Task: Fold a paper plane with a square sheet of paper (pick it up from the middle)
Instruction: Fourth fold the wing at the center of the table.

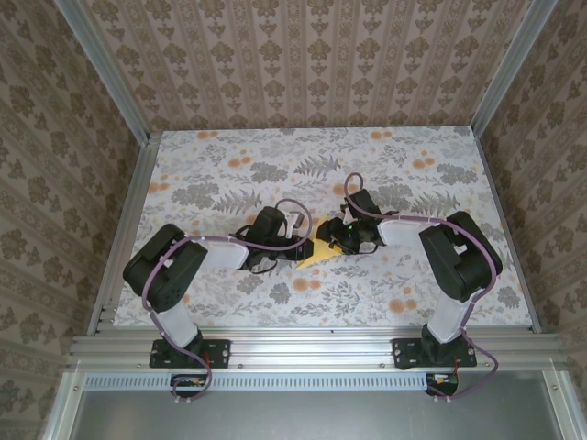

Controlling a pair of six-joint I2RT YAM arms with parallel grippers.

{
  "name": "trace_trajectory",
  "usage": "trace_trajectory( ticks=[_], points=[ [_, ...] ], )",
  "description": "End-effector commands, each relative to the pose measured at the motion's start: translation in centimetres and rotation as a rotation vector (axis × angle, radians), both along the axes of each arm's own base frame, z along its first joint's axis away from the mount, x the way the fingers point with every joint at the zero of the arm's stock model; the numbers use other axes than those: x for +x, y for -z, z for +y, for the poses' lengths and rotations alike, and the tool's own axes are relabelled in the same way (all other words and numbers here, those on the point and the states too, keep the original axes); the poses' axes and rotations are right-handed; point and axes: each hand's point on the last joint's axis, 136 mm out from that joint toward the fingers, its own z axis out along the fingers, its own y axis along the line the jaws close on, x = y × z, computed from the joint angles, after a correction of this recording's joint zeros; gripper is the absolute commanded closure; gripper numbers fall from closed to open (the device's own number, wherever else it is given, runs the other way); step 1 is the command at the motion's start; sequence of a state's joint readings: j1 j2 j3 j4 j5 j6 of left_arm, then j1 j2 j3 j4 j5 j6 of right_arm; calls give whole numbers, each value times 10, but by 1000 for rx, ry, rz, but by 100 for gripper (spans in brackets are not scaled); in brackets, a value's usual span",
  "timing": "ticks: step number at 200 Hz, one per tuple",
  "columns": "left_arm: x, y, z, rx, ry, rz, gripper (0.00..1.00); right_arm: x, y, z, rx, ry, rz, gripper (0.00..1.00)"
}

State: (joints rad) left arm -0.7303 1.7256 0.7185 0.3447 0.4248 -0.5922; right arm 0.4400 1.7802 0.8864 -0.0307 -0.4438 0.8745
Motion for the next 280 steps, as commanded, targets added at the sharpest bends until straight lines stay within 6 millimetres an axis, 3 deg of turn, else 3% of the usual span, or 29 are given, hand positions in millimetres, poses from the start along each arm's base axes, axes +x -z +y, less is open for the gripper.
trace_trajectory(
  ticks=[1, 46, 102, 139, 189, 237, 280],
  points=[
    [4, -1, -7, -27, 1, 35, 63, -30, 54, -35, -200, 66, 169, 44],
    [7, 12, -7, -5, -12, 58, 65, -31, 56, -31, -161, 84, 178, 46],
    [0, 5, -9, -37, 80, 7, 86, -34, 59, -36, -185, 106, 212, 47],
    [-4, 4, -6, -53, 110, 12, 90, -40, 69, -47, -267, 121, 271, 47],
    [-4, -7, -2, -67, 83, 15, 76, -48, 78, -61, -360, 126, 320, 47],
    [1, -13, 28, -15, -78, 12, 56, -52, 81, -67, -412, 118, 344, 45],
    [-10, -21, 21, -71, -93, 41, 58, -55, 84, -77, -480, 136, 371, 43]
  ],
)
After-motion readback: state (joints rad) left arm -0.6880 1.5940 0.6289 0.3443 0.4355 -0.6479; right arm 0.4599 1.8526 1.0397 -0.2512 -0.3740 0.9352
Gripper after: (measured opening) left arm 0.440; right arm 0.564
